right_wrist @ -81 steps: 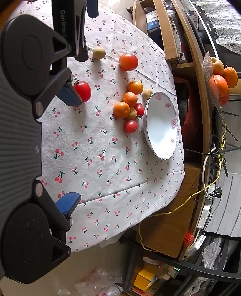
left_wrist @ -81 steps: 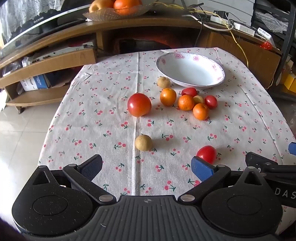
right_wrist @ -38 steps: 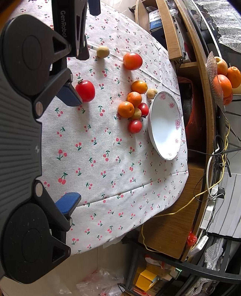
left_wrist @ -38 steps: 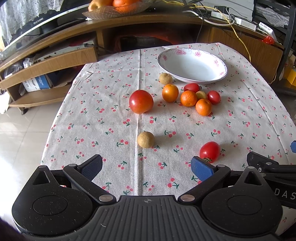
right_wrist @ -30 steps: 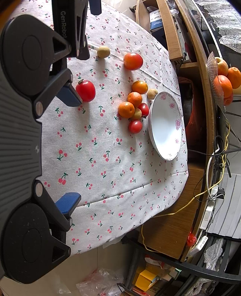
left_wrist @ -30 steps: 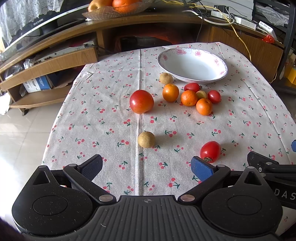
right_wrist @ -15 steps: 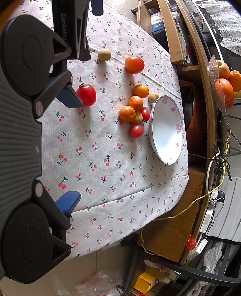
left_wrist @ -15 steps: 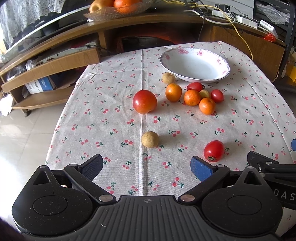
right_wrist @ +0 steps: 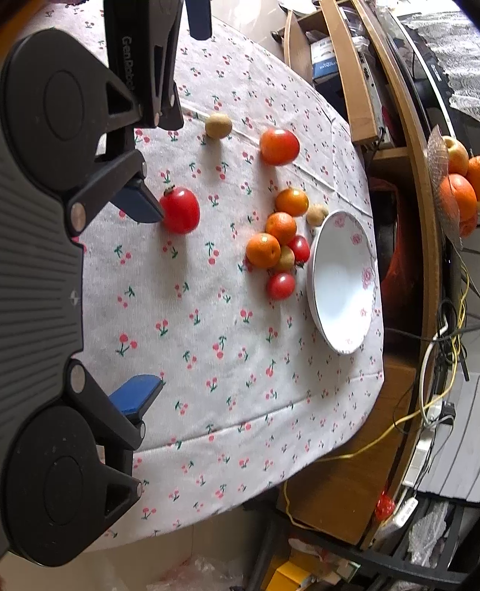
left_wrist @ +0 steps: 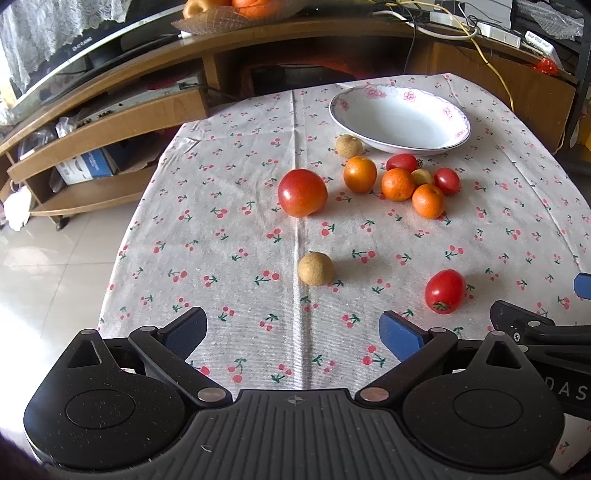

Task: Organize fruits
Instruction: 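Move both tools toward the fruits on the tablecloth, then grasp the red tomato with the right tool, then grasp the small brown round fruit with the left tool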

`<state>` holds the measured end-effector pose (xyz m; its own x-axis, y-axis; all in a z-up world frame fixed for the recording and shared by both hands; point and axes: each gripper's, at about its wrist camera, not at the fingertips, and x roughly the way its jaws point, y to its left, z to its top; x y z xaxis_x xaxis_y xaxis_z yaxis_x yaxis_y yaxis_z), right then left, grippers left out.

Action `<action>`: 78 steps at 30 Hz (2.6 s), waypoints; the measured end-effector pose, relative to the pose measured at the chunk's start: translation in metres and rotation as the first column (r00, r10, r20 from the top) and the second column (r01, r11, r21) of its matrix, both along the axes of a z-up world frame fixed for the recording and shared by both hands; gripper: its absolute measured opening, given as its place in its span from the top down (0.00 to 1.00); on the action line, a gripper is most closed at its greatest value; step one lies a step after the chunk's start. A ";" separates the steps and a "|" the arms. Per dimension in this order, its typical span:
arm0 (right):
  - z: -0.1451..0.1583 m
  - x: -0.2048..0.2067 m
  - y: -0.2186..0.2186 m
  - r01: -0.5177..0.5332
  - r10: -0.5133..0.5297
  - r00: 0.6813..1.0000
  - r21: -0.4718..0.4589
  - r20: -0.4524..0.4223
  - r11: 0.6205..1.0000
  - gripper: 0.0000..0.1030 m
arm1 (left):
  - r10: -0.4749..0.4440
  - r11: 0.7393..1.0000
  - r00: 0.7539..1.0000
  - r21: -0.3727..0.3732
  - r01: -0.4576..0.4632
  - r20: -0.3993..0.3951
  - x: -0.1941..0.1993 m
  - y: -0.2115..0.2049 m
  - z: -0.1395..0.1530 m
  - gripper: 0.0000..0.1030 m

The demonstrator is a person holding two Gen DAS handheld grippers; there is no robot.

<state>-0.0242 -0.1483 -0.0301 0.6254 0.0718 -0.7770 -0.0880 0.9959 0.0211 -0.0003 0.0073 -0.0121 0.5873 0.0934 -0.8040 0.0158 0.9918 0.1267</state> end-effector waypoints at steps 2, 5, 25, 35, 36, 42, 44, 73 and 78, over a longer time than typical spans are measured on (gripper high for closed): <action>-0.001 0.002 0.003 -0.017 0.017 1.000 0.002 0.001 1.000 0.14 | 0.001 1.000 1.000 0.009 -0.001 0.002 0.001 0.002 0.000 0.02; -0.002 0.005 0.008 -0.047 0.047 0.999 0.002 0.006 0.999 0.16 | 0.006 1.000 1.000 0.006 -0.006 0.004 0.002 0.007 0.000 0.02; -0.021 0.045 0.033 -0.217 0.223 0.973 0.096 -0.059 0.971 0.54 | 0.002 0.996 1.000 0.084 -0.002 -0.003 0.024 0.021 -0.012 0.02; -0.021 0.046 0.027 -0.237 0.243 0.968 0.087 -0.064 0.968 0.65 | -0.022 0.999 1.000 0.023 0.022 -0.012 0.036 0.018 -0.016 0.03; -0.021 0.045 0.023 -0.225 0.232 0.970 0.096 -0.067 0.970 0.65 | -0.029 0.999 1.000 0.014 0.029 -0.012 0.038 0.016 -0.016 0.04; -0.020 0.046 0.007 -0.177 0.187 0.979 0.115 -0.083 0.977 0.65 | -0.047 0.999 0.999 -0.018 0.046 -0.026 0.052 0.006 -0.023 0.18; -0.020 0.046 0.005 -0.171 0.182 0.980 0.122 -0.086 0.978 0.65 | -0.037 0.998 0.999 -0.046 0.037 -0.013 0.054 0.007 -0.025 0.19; -0.019 0.044 -0.001 -0.167 0.181 0.979 0.137 -0.098 0.976 0.65 | -0.049 0.991 0.998 -0.120 0.052 0.027 0.040 0.009 -0.023 0.51; -0.018 0.045 -0.002 -0.162 0.176 0.980 0.136 -0.096 0.977 0.65 | -0.070 0.989 0.997 -0.132 0.071 0.016 0.040 0.005 -0.022 0.66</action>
